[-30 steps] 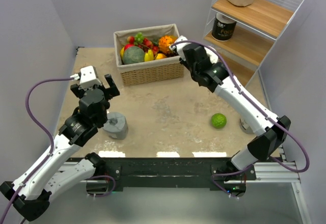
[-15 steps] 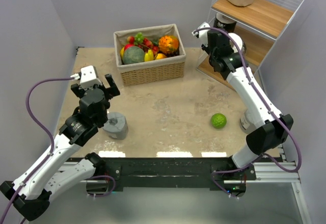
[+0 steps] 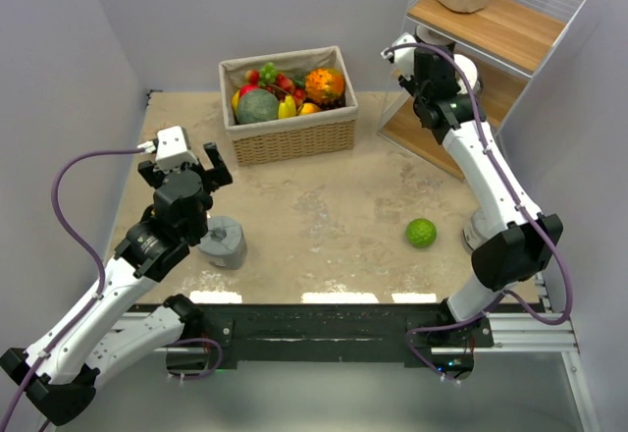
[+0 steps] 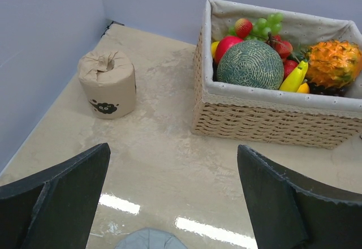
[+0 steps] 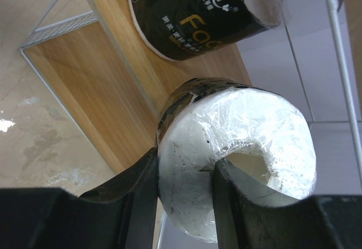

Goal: Place and organize the paper towels onto the shelf

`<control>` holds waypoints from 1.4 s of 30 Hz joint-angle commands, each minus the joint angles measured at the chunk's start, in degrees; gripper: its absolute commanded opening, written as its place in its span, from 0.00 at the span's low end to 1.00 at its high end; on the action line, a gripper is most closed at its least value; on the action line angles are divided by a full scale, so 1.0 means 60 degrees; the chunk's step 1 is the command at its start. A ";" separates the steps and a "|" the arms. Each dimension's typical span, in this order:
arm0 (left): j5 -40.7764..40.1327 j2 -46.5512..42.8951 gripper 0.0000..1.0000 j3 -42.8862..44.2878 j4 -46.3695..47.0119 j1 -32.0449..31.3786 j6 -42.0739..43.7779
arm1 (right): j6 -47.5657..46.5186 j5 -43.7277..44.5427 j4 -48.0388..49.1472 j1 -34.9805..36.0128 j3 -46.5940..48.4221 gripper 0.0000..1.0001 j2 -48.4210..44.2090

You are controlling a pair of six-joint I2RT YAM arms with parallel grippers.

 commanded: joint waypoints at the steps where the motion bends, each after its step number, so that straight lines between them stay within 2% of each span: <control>1: -0.0072 0.0023 1.00 -0.0105 0.0538 -0.0037 -0.0067 | -0.1111 0.0369 0.0438 -0.0202 0.0684 0.42 0.0052; 8: -0.0086 -0.0050 1.00 -0.0091 0.0523 -0.0037 -0.0082 | -0.1287 0.0618 0.0775 -0.0451 0.0596 0.53 0.0110; 11: -0.0101 -0.0094 1.00 -0.0135 0.0567 -0.0037 -0.0096 | -0.1463 0.1116 0.0994 -0.0510 0.0596 0.53 0.0125; 15: -0.0086 -0.0094 1.00 -0.0135 0.0552 -0.0037 -0.0082 | -0.1624 0.1585 0.1303 -0.0525 0.0625 0.51 0.0081; 29: -0.0101 -0.0153 1.00 -0.0179 0.0596 -0.0023 -0.0082 | -0.1873 0.1673 0.1888 -0.0510 -0.0209 0.42 -0.0300; 38: -0.0130 -0.0255 1.00 -0.0193 0.0597 -0.0023 -0.0096 | -0.2165 0.1279 0.2064 -0.0700 -0.0809 0.39 -0.0694; 42: -0.0101 -0.0212 1.00 -0.0193 0.0611 -0.0023 -0.0096 | -0.2590 0.0883 0.2648 -0.0875 -0.1409 0.36 -0.0958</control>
